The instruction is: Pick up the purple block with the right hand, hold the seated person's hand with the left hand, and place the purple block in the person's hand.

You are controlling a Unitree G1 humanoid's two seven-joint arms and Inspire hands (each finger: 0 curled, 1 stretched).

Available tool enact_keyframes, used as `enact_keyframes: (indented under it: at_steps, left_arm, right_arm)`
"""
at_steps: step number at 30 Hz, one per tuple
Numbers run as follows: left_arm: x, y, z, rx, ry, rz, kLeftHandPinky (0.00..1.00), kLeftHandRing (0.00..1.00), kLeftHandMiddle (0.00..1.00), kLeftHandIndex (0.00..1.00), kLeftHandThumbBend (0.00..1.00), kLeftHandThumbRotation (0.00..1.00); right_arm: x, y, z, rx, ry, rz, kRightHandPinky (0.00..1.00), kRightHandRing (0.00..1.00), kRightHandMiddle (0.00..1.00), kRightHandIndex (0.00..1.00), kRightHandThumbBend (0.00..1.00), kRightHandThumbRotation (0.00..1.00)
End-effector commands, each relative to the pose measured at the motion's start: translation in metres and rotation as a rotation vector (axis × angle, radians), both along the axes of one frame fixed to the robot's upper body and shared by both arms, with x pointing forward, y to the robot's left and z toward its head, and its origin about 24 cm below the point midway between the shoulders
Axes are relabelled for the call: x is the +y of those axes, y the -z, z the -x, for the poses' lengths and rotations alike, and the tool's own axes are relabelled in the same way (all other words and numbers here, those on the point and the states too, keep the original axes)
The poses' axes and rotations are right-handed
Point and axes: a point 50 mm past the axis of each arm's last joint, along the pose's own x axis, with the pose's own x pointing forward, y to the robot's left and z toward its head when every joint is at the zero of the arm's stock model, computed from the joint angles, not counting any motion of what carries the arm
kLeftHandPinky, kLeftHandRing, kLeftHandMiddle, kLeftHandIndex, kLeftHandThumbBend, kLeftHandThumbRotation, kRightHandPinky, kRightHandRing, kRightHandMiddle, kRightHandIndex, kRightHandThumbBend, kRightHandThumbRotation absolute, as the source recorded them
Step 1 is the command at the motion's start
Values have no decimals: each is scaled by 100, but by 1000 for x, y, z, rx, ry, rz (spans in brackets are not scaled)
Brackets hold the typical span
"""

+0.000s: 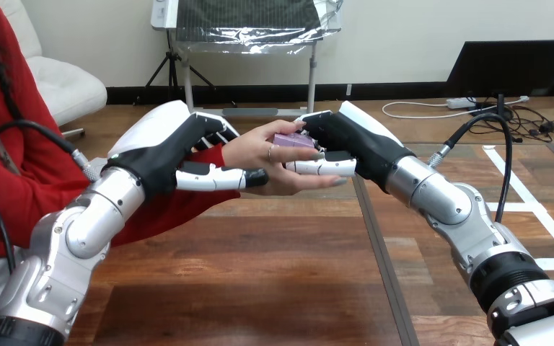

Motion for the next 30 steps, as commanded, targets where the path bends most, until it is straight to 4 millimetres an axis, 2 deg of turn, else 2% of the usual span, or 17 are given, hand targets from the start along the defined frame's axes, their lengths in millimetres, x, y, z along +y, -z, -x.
enact_keyframes:
  at_steps: [1, 16, 24, 30]
  left_arm:
    - [0, -31, -1, -112, 18, 49, 54, 66, 68, 67, 84, 71]
    - [5, -31, 3, -108, 14, 100, 63, 74, 73, 72, 98, 81]
    - [9, -31, 4, -102, 16, 128, 64, 74, 74, 74, 100, 83]
    - [13, -31, 7, -88, 20, 155, 64, 75, 76, 76, 100, 83]
  right_arm:
    - [-13, -20, -8, -60, 46, -32, 50, 55, 59, 63, 33, 44]
    - [-16, -19, -8, -55, 57, -11, 50, 56, 60, 64, 34, 41]
    - [-18, -18, -8, -45, 60, -12, 50, 58, 62, 65, 34, 40]
    - [-20, -18, -8, -46, 61, -12, 50, 58, 62, 65, 31, 39]
